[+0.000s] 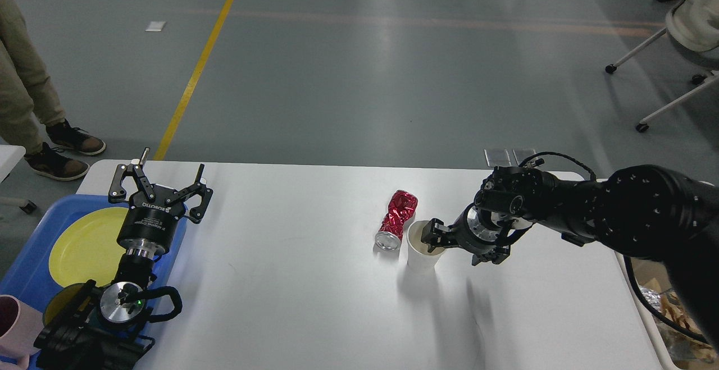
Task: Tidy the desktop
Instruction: 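Raise the right gripper and reach toward the paper cup near the red can, then grasp the white paper cup rim with the right gripper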
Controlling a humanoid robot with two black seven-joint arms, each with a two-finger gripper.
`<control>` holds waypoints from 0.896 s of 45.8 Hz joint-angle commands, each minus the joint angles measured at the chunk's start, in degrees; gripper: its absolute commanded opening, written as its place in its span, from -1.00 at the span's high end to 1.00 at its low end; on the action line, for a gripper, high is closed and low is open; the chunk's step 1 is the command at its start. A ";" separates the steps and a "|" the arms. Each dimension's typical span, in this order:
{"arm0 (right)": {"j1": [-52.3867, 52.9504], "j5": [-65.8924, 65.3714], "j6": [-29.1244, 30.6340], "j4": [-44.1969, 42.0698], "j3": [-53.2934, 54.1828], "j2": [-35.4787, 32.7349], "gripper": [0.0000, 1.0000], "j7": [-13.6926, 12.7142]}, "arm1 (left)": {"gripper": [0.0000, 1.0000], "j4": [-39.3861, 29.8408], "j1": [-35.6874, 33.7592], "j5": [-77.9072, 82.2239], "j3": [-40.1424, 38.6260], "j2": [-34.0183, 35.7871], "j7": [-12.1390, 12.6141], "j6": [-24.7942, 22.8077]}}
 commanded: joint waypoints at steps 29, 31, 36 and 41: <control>1.43 2.07 -0.69 3.71 2.18 -1.19 1.00 -4.33 | -0.93 -0.01 0.00 0.01 0.00 0.00 0.00 0.01; 1.61 1.89 -0.87 4.41 2.18 -1.37 1.00 -4.33 | -0.93 -0.01 0.00 -0.07 0.00 0.00 0.00 0.01; 2.49 2.07 -1.31 5.38 2.18 -1.89 1.00 -4.33 | -0.93 -0.01 0.00 0.01 0.00 0.00 0.00 0.01; 4.50 2.51 -0.96 7.93 2.00 -3.12 1.00 -4.33 | -0.93 0.08 0.00 0.01 0.00 0.00 0.00 0.01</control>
